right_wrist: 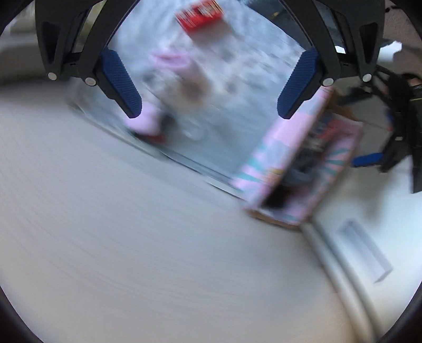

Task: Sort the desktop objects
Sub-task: 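Pull both tools back from the cardboard box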

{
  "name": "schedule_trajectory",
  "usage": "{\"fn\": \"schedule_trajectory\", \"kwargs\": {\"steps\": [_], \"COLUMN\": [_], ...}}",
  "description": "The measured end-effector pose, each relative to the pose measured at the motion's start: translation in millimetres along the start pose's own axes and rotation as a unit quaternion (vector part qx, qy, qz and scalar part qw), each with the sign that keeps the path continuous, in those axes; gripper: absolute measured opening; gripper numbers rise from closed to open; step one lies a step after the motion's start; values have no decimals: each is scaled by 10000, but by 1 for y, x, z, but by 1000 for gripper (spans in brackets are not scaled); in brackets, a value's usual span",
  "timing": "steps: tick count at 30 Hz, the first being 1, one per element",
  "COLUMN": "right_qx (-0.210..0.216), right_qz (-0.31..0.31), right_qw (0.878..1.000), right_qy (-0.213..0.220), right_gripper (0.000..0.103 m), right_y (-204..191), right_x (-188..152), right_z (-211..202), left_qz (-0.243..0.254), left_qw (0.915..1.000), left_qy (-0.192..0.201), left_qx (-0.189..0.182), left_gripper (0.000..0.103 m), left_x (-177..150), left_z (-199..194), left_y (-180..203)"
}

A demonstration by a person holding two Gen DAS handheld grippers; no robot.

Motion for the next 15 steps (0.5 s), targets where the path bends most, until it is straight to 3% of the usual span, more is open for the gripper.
{"fn": "schedule_trajectory", "kwargs": {"steps": [2,9,15], "right_qx": [-26,-731,-621], "right_qz": [204,596,946], "right_qw": [9998,9948,9930], "right_qy": [-51,-395,-336], "right_gripper": [103,103,103], "right_y": [17,59,55], "right_x": [-21,-99,-153], "right_z": [-6,-18,-18], "left_qz": [101,195,223], "left_qw": [9999,9998,9995], "left_qy": [96,19,-202], "left_qx": [-9,-54,5], "left_gripper": [103,103,103], "left_x": [6,16,16], "left_z": [2,22,58], "left_y": [13,45,68]}}
Point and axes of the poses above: each gripper's, at about its wrist camera, not at the fingertips, and z roughly the way its jaws point, y to its right, x to its top, the point moved 4 cm from there along z, roughly the way its jaws point, and after that the axes turned 9 degrees about -z, right-handed, at the moved point
